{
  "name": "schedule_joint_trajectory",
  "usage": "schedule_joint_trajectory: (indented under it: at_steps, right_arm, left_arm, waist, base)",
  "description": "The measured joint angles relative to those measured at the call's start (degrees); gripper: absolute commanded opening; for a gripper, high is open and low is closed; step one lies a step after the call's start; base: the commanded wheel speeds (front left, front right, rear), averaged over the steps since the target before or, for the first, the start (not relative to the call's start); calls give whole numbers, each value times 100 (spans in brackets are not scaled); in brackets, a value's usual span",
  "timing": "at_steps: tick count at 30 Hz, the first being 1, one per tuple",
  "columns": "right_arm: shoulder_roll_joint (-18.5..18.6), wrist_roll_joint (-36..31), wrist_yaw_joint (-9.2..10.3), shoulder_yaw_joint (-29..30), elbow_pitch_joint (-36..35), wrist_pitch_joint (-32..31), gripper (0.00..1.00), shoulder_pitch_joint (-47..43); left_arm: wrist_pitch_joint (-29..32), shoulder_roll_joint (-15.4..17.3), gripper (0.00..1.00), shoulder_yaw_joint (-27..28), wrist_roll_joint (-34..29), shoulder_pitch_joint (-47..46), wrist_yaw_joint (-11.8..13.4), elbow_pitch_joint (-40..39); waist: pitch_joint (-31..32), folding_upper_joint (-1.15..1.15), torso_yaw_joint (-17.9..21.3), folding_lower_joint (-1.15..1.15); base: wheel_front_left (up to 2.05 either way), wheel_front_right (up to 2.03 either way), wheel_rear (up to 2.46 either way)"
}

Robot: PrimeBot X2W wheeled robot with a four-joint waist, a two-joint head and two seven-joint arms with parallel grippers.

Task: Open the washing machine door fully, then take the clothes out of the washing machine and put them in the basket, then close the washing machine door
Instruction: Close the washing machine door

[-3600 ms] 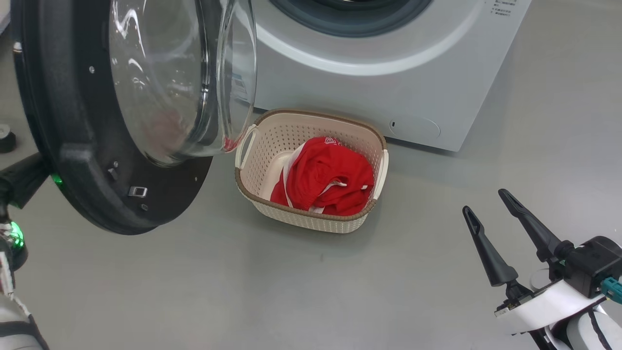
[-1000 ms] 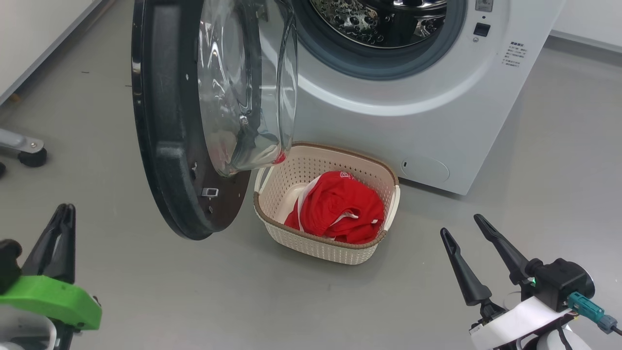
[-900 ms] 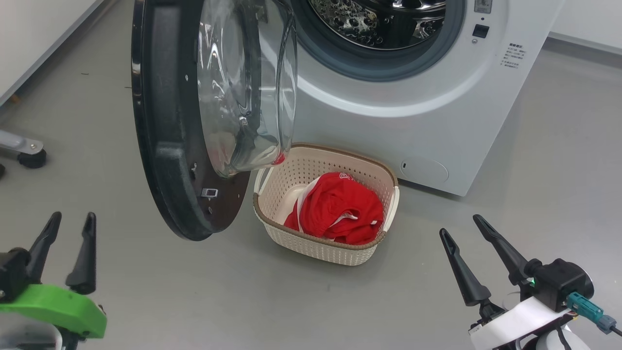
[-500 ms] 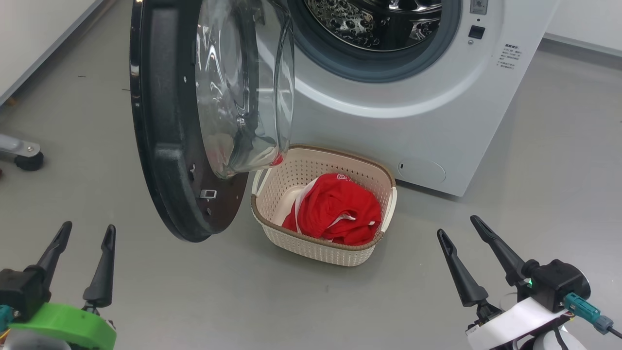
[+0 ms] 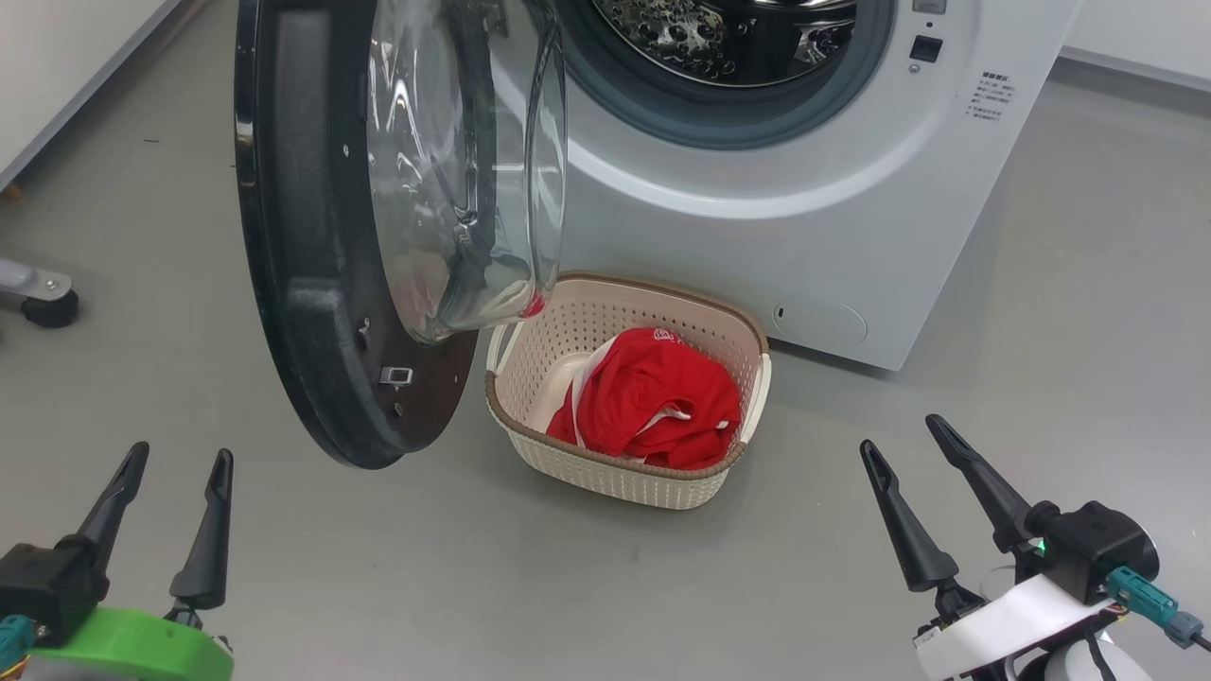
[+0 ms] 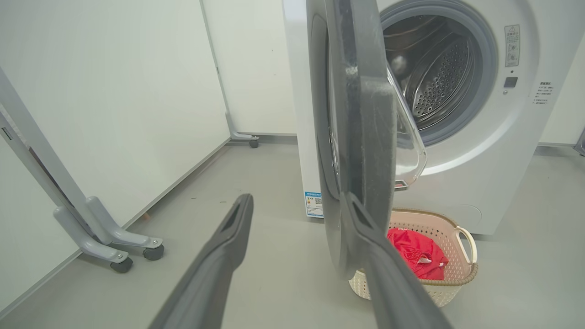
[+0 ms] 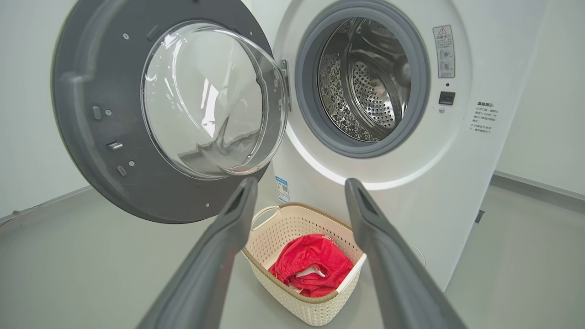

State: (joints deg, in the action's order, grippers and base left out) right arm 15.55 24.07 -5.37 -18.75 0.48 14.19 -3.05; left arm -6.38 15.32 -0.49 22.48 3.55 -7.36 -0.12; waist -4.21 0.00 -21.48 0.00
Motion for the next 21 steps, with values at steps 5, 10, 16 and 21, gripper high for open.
schedule_joint_trajectory:
  at_steps: [5, 10, 16, 21]
  right_arm:
    - [2, -1, 0, 18, 0, 0, 100, 0]
    - [2, 0, 0, 22, 1, 0, 100, 0]
    - [2, -1, -1, 27, 2, 0, 100, 0]
    - [-1, -1, -1, 27, 4, 0, 100, 0]
  left_arm:
    - [-85, 0, 100, -23, -24, 0, 0, 134]
    - [-134, 0, 100, -29, -37, 0, 0, 191]
    - [-186, 8, 100, -38, -42, -2, 0, 286]
    - [-234, 24, 100, -51, -42, -3, 0, 337]
  waist:
    - [-19, 0, 7, 0]
    - [-24, 0, 8, 0]
    - [-13, 0, 6, 0]
    - [0, 0, -2, 0]
  base:
    - [0, 0, 0]
    - [0, 0, 0]
    - [0, 0, 0]
    - [0, 0, 0]
